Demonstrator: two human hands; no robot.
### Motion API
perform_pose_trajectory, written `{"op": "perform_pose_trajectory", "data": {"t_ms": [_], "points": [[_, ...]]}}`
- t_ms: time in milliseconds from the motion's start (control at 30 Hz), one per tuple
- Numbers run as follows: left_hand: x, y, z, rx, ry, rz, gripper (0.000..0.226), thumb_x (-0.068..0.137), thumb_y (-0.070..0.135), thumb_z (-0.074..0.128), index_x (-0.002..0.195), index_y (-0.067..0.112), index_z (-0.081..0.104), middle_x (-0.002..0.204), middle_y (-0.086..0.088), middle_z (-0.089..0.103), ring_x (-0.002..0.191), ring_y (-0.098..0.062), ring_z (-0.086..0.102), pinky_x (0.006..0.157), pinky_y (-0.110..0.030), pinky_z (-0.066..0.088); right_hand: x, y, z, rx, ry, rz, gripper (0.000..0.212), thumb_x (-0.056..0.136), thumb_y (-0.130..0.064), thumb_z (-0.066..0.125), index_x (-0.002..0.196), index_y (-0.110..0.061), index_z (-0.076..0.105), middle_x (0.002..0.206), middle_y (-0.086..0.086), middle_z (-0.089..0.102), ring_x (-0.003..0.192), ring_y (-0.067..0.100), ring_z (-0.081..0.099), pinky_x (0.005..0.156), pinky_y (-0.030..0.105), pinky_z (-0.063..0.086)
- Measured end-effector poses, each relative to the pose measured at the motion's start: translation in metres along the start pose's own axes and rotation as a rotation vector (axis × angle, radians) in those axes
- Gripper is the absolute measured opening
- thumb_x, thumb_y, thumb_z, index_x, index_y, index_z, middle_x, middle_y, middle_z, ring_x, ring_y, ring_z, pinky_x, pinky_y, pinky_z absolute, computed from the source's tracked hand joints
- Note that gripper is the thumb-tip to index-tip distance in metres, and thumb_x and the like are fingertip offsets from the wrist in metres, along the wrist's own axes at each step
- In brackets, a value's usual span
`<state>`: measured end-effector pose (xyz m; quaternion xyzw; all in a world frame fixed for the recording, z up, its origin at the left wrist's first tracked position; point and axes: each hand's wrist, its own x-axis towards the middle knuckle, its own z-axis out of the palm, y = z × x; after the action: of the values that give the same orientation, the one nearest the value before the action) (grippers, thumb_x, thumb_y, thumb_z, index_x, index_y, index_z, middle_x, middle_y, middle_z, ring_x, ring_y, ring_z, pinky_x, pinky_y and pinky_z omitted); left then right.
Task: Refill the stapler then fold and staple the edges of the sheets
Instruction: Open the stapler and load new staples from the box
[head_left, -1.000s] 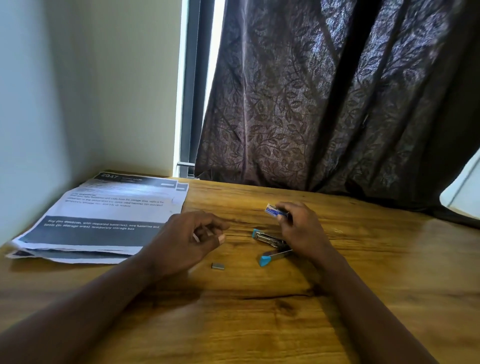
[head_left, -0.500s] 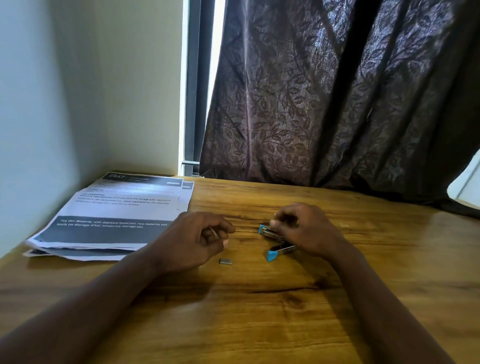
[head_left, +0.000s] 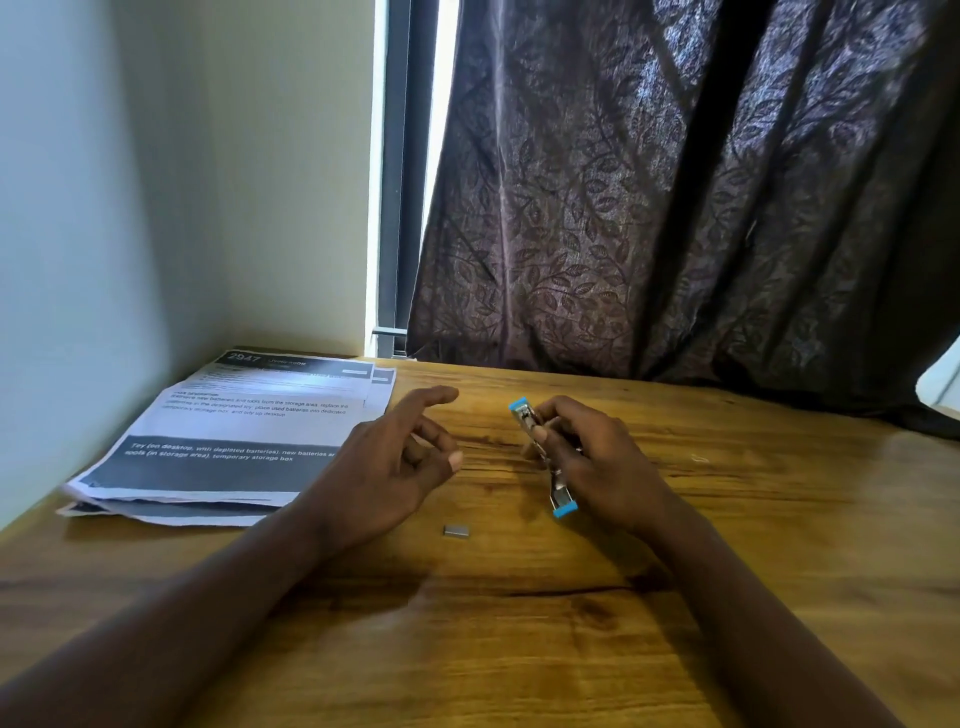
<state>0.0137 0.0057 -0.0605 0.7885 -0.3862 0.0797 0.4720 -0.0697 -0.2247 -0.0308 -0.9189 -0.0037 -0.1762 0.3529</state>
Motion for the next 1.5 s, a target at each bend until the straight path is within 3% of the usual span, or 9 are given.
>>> {"op": "perform_pose_trajectory", "data": {"t_ms": [167,267,467,633,833,1033,1233,1500], "points": [[0.002,0.004,-0.002,-0.166,0.043,-0.012,0.044,0.094,0.030,0.067,0.136,0.036,0.055,0.097,0.007,0.071,0.082,-0.016,0.071,0.073,-0.029,0.060,-0.011,-0.024,0.024,0.517,-0.073,0.049,0.019,0.106,-0.017,0.049,0.119,-0.008,0.060,0.096,0.025,0.069,0.075,0.023,0.066,0.067,0.031,0.057],[0.004,0.004,0.000,-0.254,0.055,-0.031,0.038,0.096,0.025,0.065,0.132,0.031,0.059,0.091,0.001,0.073,0.079,-0.021,0.072,0.069,-0.030,0.058,-0.013,-0.028,0.036,0.614,-0.175,0.078,0.023,0.107,-0.018,0.047,0.122,-0.003,0.056,0.091,0.022,0.068,0.070,0.033,0.061,0.054,0.033,0.050],[0.004,-0.002,0.002,-0.318,0.065,-0.038,0.021,0.093,0.016,0.070,0.113,0.023,0.073,0.086,-0.007,0.074,0.070,-0.018,0.070,0.070,-0.035,0.061,-0.010,-0.025,0.047,0.626,-0.266,0.072,0.024,0.109,-0.019,0.044,0.122,-0.001,0.055,0.071,0.008,0.063,0.052,0.018,0.055,0.046,0.030,0.038],[0.003,-0.001,0.002,-0.363,0.059,-0.050,0.022,0.092,0.007,0.070,0.111,0.017,0.073,0.082,-0.006,0.074,0.067,-0.015,0.070,0.068,-0.030,0.059,-0.010,-0.025,0.048,0.639,-0.300,0.119,0.025,0.109,-0.021,0.041,0.114,-0.008,0.062,0.066,0.003,0.052,0.049,0.014,0.047,0.047,0.030,0.032],[0.004,0.002,0.002,-0.372,0.037,-0.038,0.022,0.090,0.005,0.070,0.111,0.014,0.073,0.081,-0.005,0.076,0.064,-0.012,0.069,0.064,-0.027,0.057,-0.010,-0.027,0.047,0.600,-0.300,0.108,0.045,0.106,-0.040,0.045,0.106,0.001,0.064,0.061,0.002,0.048,0.047,0.014,0.043,0.047,0.030,0.029],[0.003,0.002,0.002,-0.386,0.031,-0.013,0.023,0.089,0.004,0.072,0.110,0.013,0.074,0.082,-0.008,0.075,0.063,-0.014,0.068,0.062,-0.029,0.056,-0.008,-0.027,0.047,0.606,-0.306,0.119,0.037,0.107,-0.034,0.045,0.093,-0.006,0.065,0.059,0.005,0.047,0.045,0.017,0.041,0.045,0.030,0.027],[0.002,0.007,0.002,-0.419,0.036,-0.021,0.029,0.080,0.021,0.075,0.107,0.010,0.075,0.079,-0.006,0.074,0.061,-0.014,0.067,0.061,-0.030,0.056,-0.004,-0.031,0.045,0.621,-0.339,0.200,0.037,0.103,-0.028,0.045,0.074,-0.014,0.062,0.054,0.005,0.044,0.041,0.018,0.037,0.044,0.029,0.027],[0.001,0.008,0.006,-0.409,0.031,-0.054,0.029,0.079,0.023,0.078,0.104,0.010,0.072,0.078,-0.011,0.074,0.060,-0.016,0.067,0.060,-0.031,0.055,-0.005,-0.029,0.045,0.647,-0.337,0.175,0.032,0.098,-0.021,0.045,0.085,-0.004,0.069,0.060,0.011,0.047,0.043,0.019,0.043,0.046,0.030,0.030]]}}
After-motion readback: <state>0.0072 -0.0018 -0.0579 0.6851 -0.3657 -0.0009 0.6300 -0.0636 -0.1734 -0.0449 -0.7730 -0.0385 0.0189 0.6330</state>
